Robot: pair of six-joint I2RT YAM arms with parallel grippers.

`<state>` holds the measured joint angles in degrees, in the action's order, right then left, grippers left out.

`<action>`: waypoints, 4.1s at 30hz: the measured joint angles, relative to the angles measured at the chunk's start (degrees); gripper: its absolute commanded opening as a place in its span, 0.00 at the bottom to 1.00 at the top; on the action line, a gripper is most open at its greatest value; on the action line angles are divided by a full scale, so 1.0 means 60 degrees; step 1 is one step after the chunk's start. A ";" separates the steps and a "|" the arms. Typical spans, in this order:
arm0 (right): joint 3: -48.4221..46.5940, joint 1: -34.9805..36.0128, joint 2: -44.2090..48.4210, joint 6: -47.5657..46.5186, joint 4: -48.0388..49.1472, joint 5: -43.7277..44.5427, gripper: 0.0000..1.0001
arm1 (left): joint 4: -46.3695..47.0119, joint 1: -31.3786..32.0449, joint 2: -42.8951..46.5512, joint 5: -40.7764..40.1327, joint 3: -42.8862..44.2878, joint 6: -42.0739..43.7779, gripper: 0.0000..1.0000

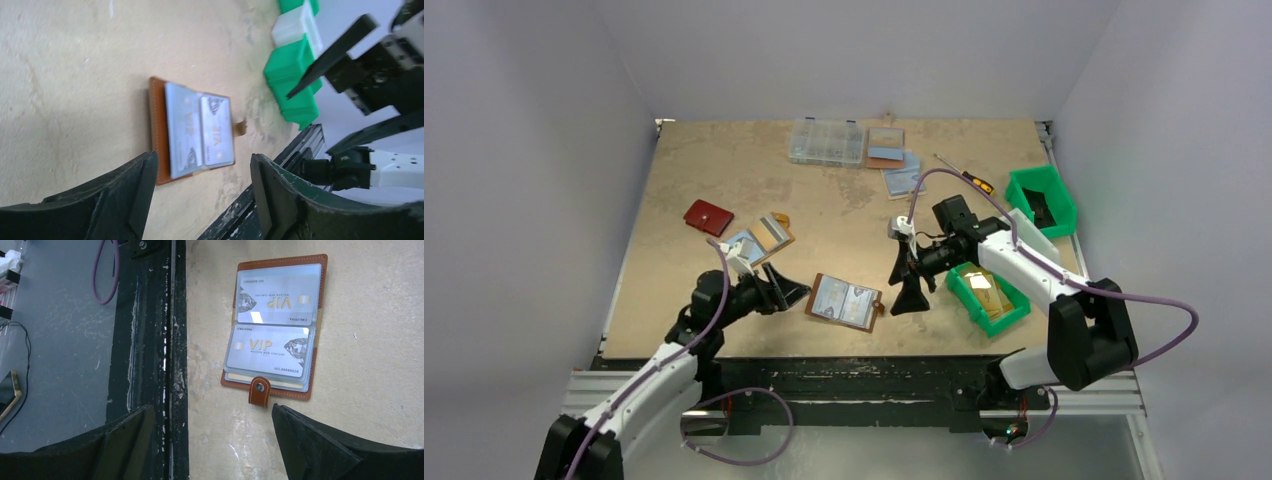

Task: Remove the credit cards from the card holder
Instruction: Remove the credit card from the card holder.

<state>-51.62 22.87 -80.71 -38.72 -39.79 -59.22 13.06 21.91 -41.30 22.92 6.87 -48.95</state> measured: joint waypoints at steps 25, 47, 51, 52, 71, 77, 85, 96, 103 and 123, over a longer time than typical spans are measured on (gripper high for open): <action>0.0069 0.1719 -0.1144 0.2244 0.2142 0.0954 0.43 | -0.0262 0.2692 -0.3705 -0.2590 0.1807 0.0645 0.64; -0.0219 0.2208 -0.2222 0.3359 0.2572 0.2463 0.29 | 0.1195 0.2820 -0.4630 -0.2073 0.1883 0.0470 0.26; -0.0299 0.2240 -0.2357 0.3435 0.2572 0.2565 0.28 | 0.1453 0.2838 -0.5115 -0.2033 0.1883 0.0415 0.21; -0.0306 0.2251 -0.2361 0.3453 0.2572 0.2583 0.28 | 0.1468 0.2852 -0.5220 -0.2025 0.1883 0.0408 0.12; -0.0780 0.2113 -0.2361 0.3880 0.2433 0.0328 0.32 | 0.4273 0.2914 -0.4087 -0.1698 0.0390 -0.1373 0.00; -0.0678 0.1381 -0.2269 0.4925 0.3136 -0.0674 0.44 | 0.6094 0.2922 -0.4670 -0.1359 0.0146 -0.2116 0.00; -0.0186 0.0747 -0.1891 0.6870 0.4761 -0.1785 0.45 | 0.8317 0.3297 -0.5723 -0.1275 0.0047 -0.2798 0.00; -0.0135 0.0645 -0.1661 0.7450 0.5107 -0.1796 0.46 | 0.8823 0.3428 -0.5479 -0.1639 -0.0033 -0.2980 0.00; -0.0124 0.0503 -0.1592 0.7446 0.5118 -0.1807 0.46 | 0.8491 0.3464 -0.4579 -0.2025 -0.0036 -0.2896 0.00; 0.0597 0.0182 -0.1592 0.9650 0.7206 -0.2543 0.25 | 0.9431 0.4193 -0.5468 -0.2459 0.0186 -0.2874 0.00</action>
<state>-48.03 23.97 -90.26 19.18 3.44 -74.48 69.65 47.07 -74.11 8.16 7.99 -66.19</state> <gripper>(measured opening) 0.277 0.044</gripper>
